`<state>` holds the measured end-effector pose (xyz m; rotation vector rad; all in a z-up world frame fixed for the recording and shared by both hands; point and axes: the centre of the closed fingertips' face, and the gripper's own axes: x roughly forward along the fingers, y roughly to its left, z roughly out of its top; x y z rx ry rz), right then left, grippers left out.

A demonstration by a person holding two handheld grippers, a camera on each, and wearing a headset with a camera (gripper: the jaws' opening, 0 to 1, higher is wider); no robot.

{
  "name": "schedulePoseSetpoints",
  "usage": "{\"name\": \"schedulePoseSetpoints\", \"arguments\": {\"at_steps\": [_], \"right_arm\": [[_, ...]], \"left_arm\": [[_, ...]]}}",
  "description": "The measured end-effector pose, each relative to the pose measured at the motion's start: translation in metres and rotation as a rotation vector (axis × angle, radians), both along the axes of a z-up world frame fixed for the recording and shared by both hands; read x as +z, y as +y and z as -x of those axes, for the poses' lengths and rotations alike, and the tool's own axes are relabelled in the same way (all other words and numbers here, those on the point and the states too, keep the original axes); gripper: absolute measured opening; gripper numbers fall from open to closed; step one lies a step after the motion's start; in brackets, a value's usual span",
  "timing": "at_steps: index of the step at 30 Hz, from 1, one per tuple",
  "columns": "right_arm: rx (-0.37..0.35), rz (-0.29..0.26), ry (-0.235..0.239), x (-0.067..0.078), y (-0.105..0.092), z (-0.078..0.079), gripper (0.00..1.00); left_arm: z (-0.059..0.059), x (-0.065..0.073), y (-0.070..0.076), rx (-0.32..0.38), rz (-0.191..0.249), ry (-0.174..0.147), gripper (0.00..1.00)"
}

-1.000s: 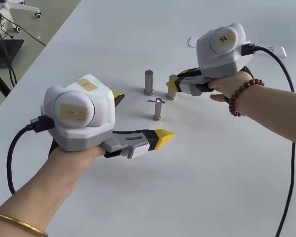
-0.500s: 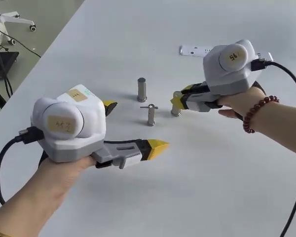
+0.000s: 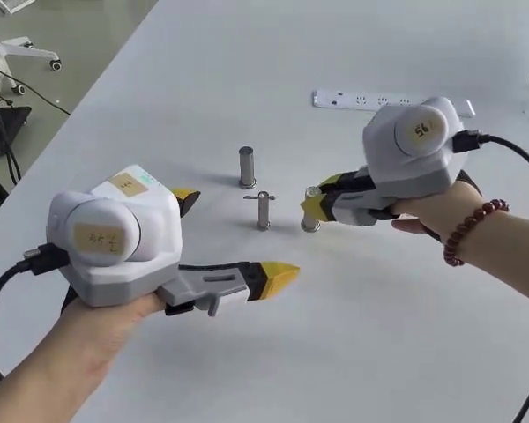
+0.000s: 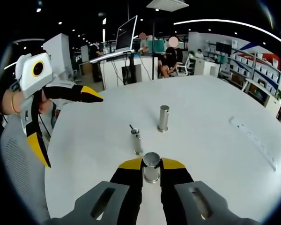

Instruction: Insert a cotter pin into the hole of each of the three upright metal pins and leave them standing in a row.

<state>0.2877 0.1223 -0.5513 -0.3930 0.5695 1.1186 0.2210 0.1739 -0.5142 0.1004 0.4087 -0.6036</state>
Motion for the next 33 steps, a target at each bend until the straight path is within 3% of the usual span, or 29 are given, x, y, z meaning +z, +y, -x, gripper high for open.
{"name": "schedulePoseSetpoints", "arguments": {"at_steps": [7,15,33], "right_arm": [[0.008,0.001,0.0,-0.001,-0.002,0.002,0.08],[0.016,0.005,0.007,-0.004,-0.006,0.019,0.08],[0.001,0.02,0.008,-0.009,-0.017,0.03,0.08]], "left_arm": [[0.002,0.001,-0.001,0.001,0.002,-0.002,0.94],[0.004,0.003,-0.003,-0.001,0.005,-0.003,0.94],[0.006,0.002,-0.004,-0.003,0.009,0.001,0.93]]}}
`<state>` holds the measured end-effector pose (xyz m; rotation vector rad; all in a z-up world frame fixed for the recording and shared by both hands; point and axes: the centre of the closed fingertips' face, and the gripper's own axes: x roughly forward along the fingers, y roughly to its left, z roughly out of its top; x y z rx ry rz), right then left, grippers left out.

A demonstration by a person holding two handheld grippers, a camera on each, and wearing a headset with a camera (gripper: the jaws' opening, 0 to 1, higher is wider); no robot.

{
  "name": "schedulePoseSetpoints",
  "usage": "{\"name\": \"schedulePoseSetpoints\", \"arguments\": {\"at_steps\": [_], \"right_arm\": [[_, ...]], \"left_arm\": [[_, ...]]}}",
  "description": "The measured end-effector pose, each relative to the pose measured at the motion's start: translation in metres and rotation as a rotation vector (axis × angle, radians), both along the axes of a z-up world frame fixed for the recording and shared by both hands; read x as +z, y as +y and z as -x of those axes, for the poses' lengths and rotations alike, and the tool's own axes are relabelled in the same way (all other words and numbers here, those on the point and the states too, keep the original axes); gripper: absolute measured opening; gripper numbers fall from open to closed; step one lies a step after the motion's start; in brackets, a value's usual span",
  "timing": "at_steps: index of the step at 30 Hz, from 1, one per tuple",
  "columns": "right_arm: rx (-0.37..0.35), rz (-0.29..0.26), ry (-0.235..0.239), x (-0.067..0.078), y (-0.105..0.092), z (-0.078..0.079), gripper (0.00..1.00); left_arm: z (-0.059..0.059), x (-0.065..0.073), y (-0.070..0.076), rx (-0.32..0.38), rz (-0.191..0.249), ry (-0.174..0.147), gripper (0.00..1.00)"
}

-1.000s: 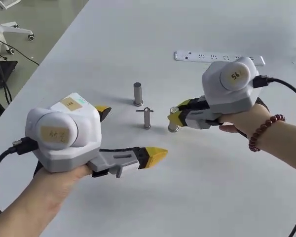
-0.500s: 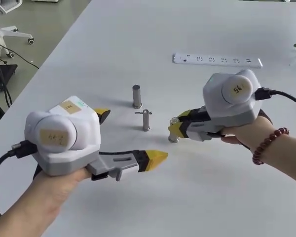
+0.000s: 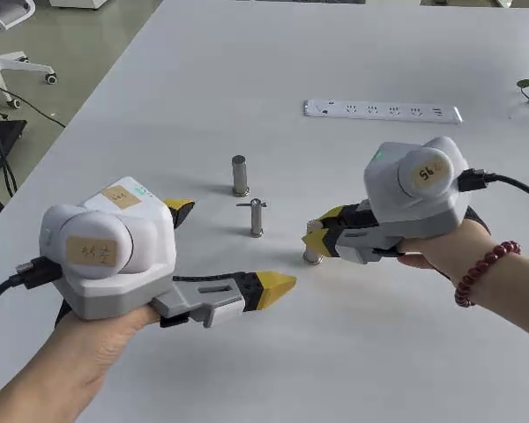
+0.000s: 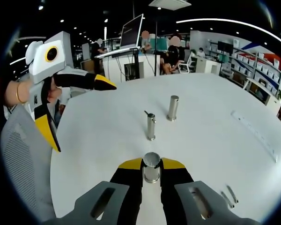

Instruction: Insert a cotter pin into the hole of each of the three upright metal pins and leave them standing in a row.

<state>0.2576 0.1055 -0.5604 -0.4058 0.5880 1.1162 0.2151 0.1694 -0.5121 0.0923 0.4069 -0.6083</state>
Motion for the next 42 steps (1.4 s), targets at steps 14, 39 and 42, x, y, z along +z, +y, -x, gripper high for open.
{"name": "schedulePoseSetpoints", "arguments": {"at_steps": [14,39,42], "right_arm": [[-0.014,0.005,0.002,-0.004,-0.011,-0.004,0.08],[-0.001,-0.071,0.066,0.009,-0.02,0.009,0.22],[0.016,-0.063,0.07,0.014,-0.027,0.015,0.22]], "left_arm": [[0.001,-0.001,0.0,0.004,0.005,0.008,0.92],[-0.001,-0.001,0.002,0.024,0.009,0.016,0.92],[0.0,-0.001,0.002,0.023,0.008,0.015,0.92]]}}
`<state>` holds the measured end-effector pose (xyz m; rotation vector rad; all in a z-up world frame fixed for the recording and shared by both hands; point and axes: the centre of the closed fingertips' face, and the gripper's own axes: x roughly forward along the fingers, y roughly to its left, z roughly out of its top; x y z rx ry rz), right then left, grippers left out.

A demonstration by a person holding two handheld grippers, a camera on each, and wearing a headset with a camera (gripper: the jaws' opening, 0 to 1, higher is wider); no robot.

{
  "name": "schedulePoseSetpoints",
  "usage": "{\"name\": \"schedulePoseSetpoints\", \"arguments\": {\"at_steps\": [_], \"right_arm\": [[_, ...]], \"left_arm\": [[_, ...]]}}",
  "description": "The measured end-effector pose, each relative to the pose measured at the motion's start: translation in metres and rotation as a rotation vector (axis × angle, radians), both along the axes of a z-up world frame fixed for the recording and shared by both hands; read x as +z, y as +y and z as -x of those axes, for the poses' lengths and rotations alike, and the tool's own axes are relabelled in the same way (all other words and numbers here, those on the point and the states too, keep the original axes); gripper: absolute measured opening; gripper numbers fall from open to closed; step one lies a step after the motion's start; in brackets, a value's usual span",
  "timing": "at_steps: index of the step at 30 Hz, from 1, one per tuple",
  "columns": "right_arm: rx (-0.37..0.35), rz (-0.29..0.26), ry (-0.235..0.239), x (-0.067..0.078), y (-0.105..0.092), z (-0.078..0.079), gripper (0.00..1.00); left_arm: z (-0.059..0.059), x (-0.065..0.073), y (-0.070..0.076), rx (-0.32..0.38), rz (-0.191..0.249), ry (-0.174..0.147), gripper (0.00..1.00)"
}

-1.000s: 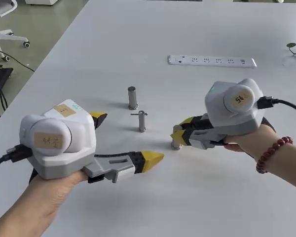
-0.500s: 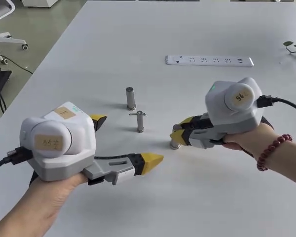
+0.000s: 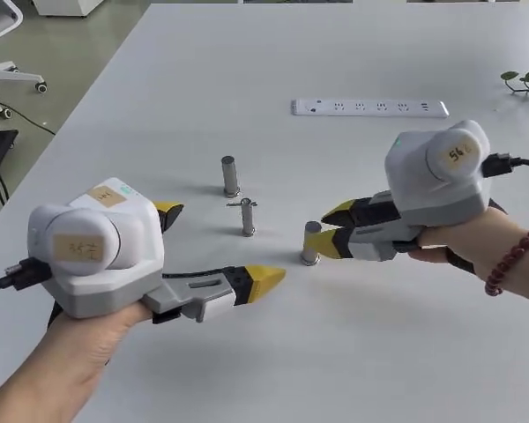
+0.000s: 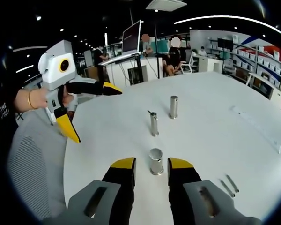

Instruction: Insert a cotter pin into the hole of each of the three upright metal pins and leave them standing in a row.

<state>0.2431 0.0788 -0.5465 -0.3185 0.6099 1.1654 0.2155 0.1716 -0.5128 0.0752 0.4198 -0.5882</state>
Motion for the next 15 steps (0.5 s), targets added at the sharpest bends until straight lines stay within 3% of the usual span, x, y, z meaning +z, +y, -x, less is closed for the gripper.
{"name": "schedulePoseSetpoints", "arguments": {"at_steps": [6,15], "right_arm": [[-0.004,0.043,-0.003,0.002,-0.023,-0.001,0.23],[-0.069,0.147,-0.012,-0.001,-0.066,-0.029,0.22]], "left_arm": [[0.0,0.0,0.001,0.007,0.001,0.0,0.92],[0.002,0.0,-0.002,0.012,-0.012,-0.004,0.9]]}}
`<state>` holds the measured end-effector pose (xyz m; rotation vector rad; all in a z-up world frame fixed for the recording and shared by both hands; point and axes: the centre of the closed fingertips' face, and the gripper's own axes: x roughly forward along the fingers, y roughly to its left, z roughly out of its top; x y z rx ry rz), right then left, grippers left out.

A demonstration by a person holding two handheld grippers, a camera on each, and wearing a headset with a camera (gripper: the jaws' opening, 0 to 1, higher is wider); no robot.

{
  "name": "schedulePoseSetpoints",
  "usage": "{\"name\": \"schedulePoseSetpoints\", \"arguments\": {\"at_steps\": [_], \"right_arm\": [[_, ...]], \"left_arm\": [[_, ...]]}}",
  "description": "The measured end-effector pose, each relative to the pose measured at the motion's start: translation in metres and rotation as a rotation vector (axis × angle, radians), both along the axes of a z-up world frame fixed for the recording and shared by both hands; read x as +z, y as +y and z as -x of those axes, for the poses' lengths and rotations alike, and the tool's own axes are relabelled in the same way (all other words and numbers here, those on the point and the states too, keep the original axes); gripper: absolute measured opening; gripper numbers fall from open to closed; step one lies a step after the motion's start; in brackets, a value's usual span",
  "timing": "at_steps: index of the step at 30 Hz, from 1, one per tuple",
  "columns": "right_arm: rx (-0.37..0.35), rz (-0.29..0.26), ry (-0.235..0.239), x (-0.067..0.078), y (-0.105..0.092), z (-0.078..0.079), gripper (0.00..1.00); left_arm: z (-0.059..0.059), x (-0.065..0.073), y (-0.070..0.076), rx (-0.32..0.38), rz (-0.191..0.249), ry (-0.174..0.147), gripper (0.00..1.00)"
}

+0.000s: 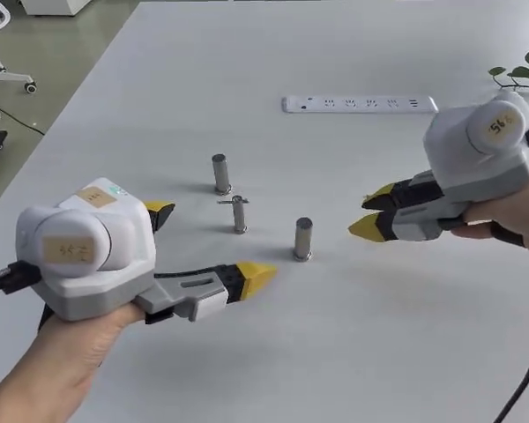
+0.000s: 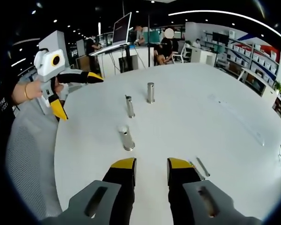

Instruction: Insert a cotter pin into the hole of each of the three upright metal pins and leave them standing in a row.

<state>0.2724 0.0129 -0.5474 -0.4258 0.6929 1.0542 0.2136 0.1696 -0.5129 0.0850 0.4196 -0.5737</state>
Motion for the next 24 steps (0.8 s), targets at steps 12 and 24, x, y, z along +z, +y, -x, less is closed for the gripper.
{"name": "schedulePoseSetpoints", "arguments": {"at_steps": [12,24], "right_arm": [[-0.081,0.1,0.006,-0.018,-0.032,-0.037,0.18],[-0.077,0.19,0.042,-0.05,-0.049,-0.07,0.13]], "left_arm": [[-0.002,-0.005,-0.002,0.007,-0.006,0.009,0.87],[-0.003,-0.008,0.0,0.022,0.0,0.017,0.84]]}}
